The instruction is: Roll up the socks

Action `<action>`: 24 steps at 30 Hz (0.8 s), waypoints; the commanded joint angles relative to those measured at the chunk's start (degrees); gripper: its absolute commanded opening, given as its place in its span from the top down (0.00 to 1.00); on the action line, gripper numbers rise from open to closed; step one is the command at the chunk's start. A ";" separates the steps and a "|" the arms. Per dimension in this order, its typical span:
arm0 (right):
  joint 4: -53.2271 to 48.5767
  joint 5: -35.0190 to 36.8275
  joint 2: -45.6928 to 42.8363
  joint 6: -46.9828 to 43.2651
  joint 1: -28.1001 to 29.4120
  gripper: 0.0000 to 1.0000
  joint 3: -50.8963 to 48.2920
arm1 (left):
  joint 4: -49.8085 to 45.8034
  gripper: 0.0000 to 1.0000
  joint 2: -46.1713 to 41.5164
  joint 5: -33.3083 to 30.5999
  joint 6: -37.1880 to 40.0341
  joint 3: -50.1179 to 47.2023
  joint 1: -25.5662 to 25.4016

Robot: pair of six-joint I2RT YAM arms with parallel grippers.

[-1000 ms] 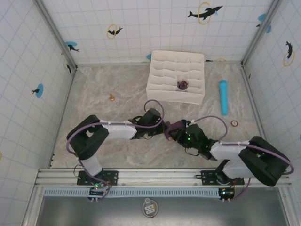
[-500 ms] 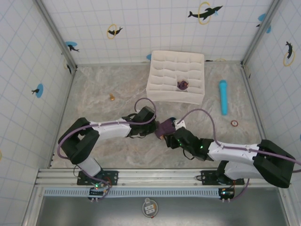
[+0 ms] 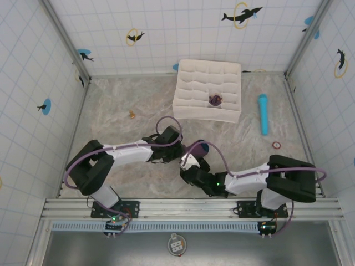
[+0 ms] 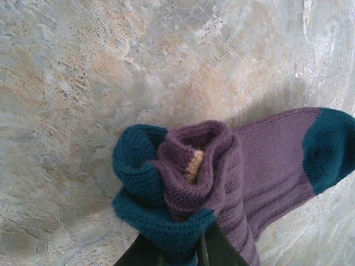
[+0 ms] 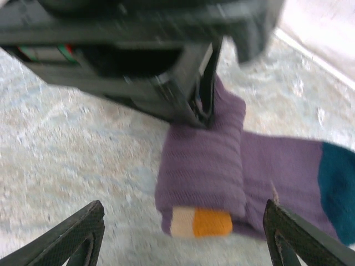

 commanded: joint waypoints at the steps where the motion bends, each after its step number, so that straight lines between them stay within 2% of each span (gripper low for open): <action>1: 4.94 4.90 2.89 -3.01 0.53 0.23 2.49 | -5.17 1.00 -0.43 0.91 -1.27 -1.97 0.35; 9: 6.41 6.84 7.15 -0.47 -0.26 0.26 1.84 | -4.61 1.00 -1.02 1.49 -1.40 -2.68 0.35; 17: 7.21 5.04 9.25 1.15 -1.22 0.39 1.87 | -3.52 1.00 -0.61 2.95 -1.79 -3.15 0.35; 20: 7.03 4.01 9.50 1.38 -1.64 0.50 2.17 | -3.52 1.00 -0.79 2.86 -1.84 -3.26 0.35; 24: 5.82 2.81 9.60 3.18 -2.47 0.73 2.19 | -3.34 1.00 -1.04 2.75 -2.11 -3.48 0.35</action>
